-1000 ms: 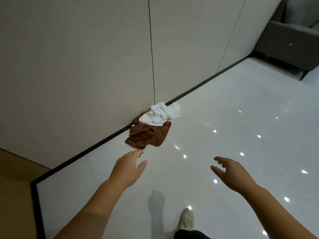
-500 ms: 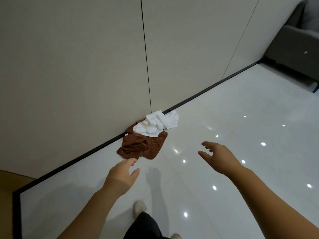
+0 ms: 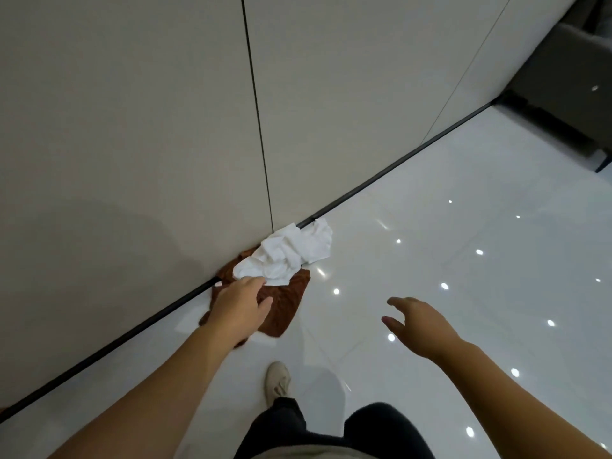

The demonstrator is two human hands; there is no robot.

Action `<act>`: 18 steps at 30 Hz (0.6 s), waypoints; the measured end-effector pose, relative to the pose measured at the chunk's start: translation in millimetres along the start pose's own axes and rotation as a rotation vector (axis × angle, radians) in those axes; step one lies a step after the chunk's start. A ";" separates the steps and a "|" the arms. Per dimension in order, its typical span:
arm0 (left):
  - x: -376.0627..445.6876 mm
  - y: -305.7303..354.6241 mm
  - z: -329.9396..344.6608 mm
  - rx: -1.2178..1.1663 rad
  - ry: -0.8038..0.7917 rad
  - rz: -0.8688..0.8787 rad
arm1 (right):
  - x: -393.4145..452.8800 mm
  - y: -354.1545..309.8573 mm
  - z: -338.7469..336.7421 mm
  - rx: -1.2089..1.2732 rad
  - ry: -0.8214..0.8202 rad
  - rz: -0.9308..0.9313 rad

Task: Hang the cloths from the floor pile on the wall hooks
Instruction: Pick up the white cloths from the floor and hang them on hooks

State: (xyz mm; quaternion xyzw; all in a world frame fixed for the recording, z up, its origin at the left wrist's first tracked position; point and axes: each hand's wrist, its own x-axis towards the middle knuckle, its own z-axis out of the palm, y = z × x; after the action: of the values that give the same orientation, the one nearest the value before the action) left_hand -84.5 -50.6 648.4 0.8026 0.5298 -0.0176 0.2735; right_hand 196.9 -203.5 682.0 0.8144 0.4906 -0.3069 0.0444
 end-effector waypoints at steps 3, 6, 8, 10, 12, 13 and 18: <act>51.1 3.4 -13.2 0.009 -0.016 -0.007 | 35.0 2.1 -10.5 -0.012 -0.069 0.017; 94.2 7.4 -13.2 0.006 -0.046 -0.056 | 77.7 7.9 -26.1 -0.021 -0.135 0.007; 123.2 12.0 -5.8 0.013 -0.074 -0.090 | 115.0 16.8 -37.6 -0.033 -0.170 -0.021; 144.3 19.5 5.3 0.007 -0.110 -0.145 | 151.6 22.7 -50.4 -0.045 -0.201 -0.063; 172.6 32.1 26.6 -0.025 -0.119 -0.227 | 203.5 36.7 -61.1 -0.045 -0.244 -0.086; 182.5 39.4 36.4 -0.050 -0.128 -0.267 | 224.4 41.5 -65.8 -0.046 -0.262 -0.101; 235.6 60.7 95.4 -0.221 -0.145 -0.390 | 336.5 48.5 -74.5 -0.070 -0.281 -0.184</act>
State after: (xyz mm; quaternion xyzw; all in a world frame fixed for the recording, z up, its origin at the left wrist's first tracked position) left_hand 95.8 86.3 518.0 0.6470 0.6524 -0.0697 0.3885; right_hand 382.1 59.0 548.2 0.7132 0.5623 -0.4030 0.1127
